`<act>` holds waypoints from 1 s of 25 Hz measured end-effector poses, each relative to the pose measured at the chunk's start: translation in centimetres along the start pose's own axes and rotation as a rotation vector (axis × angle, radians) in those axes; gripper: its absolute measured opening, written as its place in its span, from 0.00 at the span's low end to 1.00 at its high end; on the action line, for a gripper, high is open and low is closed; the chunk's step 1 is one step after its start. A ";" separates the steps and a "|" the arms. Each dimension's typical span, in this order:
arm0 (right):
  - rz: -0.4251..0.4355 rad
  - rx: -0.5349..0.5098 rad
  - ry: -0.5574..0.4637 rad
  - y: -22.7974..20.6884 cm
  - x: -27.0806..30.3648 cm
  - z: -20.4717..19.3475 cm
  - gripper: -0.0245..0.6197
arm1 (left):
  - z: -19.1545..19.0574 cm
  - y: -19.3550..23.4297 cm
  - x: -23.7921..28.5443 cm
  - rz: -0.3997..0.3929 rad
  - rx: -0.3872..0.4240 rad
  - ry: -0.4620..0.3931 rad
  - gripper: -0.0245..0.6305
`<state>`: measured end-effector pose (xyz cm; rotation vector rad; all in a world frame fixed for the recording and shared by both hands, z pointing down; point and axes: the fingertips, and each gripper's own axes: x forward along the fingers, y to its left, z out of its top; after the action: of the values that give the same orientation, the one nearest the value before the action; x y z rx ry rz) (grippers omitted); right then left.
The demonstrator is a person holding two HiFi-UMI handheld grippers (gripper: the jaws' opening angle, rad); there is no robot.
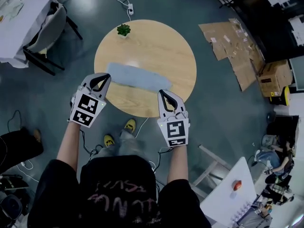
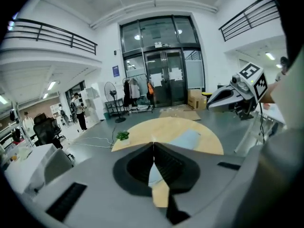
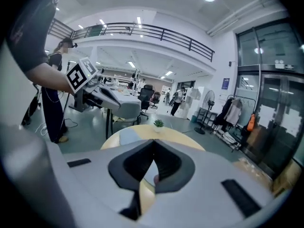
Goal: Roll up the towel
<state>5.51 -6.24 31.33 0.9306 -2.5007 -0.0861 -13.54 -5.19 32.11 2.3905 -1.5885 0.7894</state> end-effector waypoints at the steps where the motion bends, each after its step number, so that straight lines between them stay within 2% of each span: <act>1: -0.022 0.011 -0.007 0.2 -0.7 0.3 0.05 | 0.1 -0.3 -0.8 0.004 -0.006 -0.013 0.06; 8: -0.147 0.093 -0.037 1.2 -5.8 1.3 0.05 | 1.1 -1.6 -5.8 0.052 -0.059 -0.102 0.06; 15: -0.228 0.131 -0.069 2.6 -9.6 2.8 0.05 | 1.7 -3.4 -10.4 0.039 -0.054 -0.173 0.06; 25: -0.287 0.140 -0.126 5.5 -11.9 5.8 0.05 | 1.7 -0.8 -16.3 0.113 -0.123 -0.254 0.06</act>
<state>7.49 4.94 22.58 1.3782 -2.4943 -0.0630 -17.06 7.65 22.44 2.4070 -1.8205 0.4020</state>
